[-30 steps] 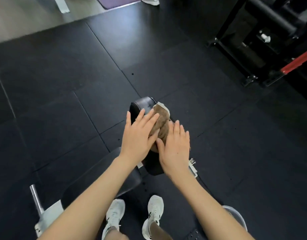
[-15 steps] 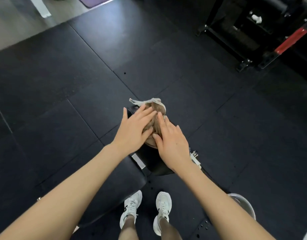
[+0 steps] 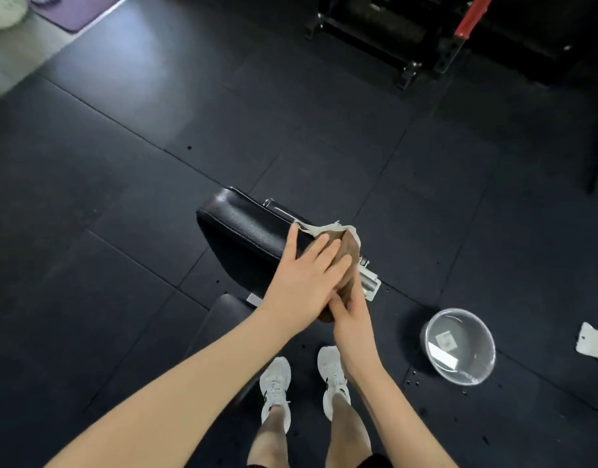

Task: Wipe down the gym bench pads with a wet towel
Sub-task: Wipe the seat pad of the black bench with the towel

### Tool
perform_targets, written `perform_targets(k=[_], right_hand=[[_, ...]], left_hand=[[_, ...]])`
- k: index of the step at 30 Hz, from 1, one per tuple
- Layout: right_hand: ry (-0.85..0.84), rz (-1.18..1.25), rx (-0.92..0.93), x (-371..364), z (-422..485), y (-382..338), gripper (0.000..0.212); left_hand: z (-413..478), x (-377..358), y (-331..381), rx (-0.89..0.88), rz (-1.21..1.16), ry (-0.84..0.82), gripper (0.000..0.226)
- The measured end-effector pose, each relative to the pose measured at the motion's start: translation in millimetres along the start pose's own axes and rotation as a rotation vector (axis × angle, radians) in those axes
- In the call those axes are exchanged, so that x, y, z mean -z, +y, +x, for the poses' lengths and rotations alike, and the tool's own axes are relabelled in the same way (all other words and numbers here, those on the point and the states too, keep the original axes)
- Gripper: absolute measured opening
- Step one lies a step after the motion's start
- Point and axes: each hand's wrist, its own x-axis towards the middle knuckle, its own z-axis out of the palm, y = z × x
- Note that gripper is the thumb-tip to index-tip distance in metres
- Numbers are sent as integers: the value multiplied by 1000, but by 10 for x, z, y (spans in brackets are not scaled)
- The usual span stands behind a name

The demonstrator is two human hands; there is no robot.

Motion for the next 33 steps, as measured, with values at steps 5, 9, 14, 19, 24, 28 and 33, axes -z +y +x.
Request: perform_targets(k=[5,9,14,19,24,28,33], right_hand=[[110,-732,156,-359,184,-162,54],[240,-1163,347,-686,422,-234,59],[155,-1356,429,-1103,584,-380,56],[248,-1316,469,-801,456,-147,60],[362,-1054,381,-447,208,206,59],[230,-544,173,-326,44,315,62],[119,-191,-63,-88,-132,471,46]], left_hand=[[-137,99,-600,215,-128,128,41],[-259,108,-948,303,-122,114,45],[-318,113,-1416,469,-135,80,37],[-292,122,-1155,363,-115,39,43],[-195,105,-601,226,-134,15,45],[-179,25,-158,151,-111,16,40],[-336,-148,288,28,18,21,44]])
